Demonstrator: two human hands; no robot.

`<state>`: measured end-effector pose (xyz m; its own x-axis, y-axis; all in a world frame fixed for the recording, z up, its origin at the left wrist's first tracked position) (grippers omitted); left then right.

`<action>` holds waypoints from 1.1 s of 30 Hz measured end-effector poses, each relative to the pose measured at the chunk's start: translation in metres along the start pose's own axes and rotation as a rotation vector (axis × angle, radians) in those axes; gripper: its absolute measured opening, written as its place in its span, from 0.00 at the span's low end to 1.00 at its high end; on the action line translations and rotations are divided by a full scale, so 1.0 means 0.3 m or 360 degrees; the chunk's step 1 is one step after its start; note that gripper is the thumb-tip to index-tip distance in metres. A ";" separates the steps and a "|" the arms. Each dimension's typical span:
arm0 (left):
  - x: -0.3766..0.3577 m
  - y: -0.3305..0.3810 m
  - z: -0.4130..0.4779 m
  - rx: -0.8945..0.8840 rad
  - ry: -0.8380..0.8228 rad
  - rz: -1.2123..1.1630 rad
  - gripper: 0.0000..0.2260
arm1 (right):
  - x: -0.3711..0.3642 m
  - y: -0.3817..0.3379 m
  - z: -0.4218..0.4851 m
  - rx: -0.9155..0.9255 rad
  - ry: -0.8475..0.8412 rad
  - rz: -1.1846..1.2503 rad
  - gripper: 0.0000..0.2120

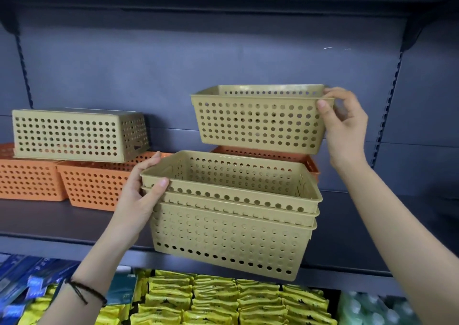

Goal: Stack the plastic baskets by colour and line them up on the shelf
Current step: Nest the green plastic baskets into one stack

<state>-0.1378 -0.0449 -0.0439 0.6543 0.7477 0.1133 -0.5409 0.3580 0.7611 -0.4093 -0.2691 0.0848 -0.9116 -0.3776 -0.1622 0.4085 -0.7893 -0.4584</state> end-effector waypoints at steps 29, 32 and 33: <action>0.004 0.102 0.006 0.0070 -0.0130 -0.0125 0.29 | -0.045 -0.191 -0.254 -0.0243 0.0028 0.0249 0.10; -0.014 0.105 0.001 0.0093 -0.0034 -0.0109 0.14 | -0.045 -0.165 -0.303 -0.0412 0.0010 0.0242 0.27; -0.015 0.101 0.002 0.0088 -0.0004 -0.0107 0.13 | -0.043 -0.152 -0.324 -0.0470 -0.0017 0.0255 0.32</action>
<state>-0.1567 -0.0377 -0.0210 0.6895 0.7215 0.0626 -0.4659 0.3758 0.8011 -0.4205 -0.1813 0.0228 -0.8359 -0.4917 -0.2440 0.5142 -0.5457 -0.6616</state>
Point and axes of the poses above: each hand's wrist, its own z-axis towards the middle knuckle, its own x-axis out of the back of the hand, y = z × x, the point moved 2 cm from there along z, towards the middle knuckle, and after that the axes turned 8 degrees about z, right-handed, at the moved point
